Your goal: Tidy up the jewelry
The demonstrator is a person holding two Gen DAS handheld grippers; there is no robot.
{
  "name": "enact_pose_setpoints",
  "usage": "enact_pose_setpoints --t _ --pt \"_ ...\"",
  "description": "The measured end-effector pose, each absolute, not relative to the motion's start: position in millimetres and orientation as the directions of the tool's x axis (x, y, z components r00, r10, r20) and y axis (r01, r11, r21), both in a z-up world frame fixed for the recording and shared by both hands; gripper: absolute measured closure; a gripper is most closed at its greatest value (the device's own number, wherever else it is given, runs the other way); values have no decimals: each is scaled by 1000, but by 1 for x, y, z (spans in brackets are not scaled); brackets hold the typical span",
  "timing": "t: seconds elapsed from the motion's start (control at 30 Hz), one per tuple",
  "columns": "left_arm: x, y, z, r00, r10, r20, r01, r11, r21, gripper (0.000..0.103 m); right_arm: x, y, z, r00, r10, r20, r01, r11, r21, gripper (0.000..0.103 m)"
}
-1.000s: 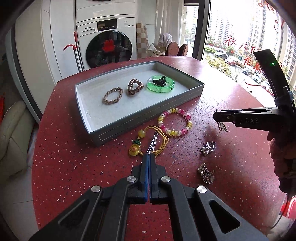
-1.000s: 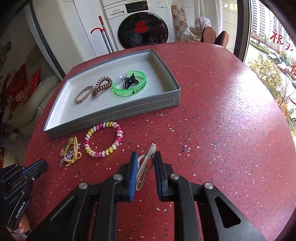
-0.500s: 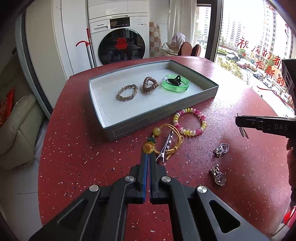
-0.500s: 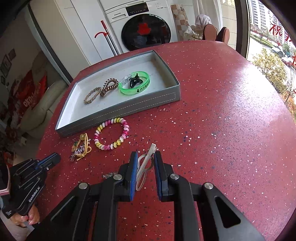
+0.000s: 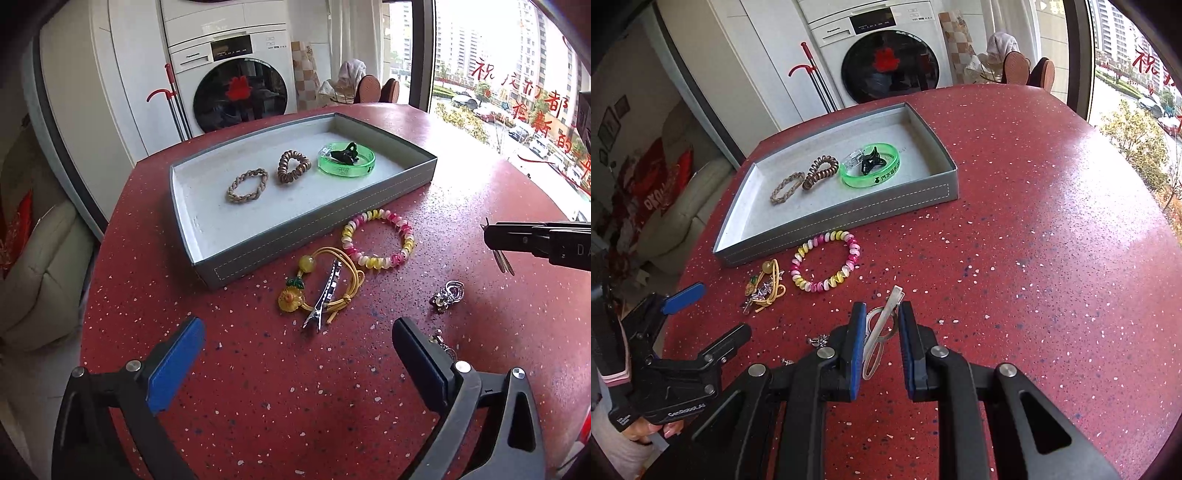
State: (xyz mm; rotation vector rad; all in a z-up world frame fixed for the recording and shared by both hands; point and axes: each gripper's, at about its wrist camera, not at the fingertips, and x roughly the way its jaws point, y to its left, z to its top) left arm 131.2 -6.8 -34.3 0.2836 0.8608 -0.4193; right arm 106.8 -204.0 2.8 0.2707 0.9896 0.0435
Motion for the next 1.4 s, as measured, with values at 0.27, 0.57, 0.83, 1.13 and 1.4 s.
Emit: enact_pose_setpoints --t 0.27,0.57,0.83,1.13,1.4 --pt "138 -15 -47 538 -249 -805 521 850 85 27 105 -207 4 554 158 -817 91 964 248 84" --pt "133 -20 -54 507 -287 -813 561 826 58 74 105 -205 2 553 165 -816 88 963 255 84" --pt "118 -14 -29 534 -344 -772 571 821 29 74 104 -205 8 564 179 -806 80 960 270 84" --pt "118 -1 -4 559 -385 -735 546 837 -23 74 103 -205 18 579 188 -794 70 958 277 84" --pt "123 3 18 586 -412 -698 517 853 -69 74 113 -203 35 598 198 -776 39 961 275 84"
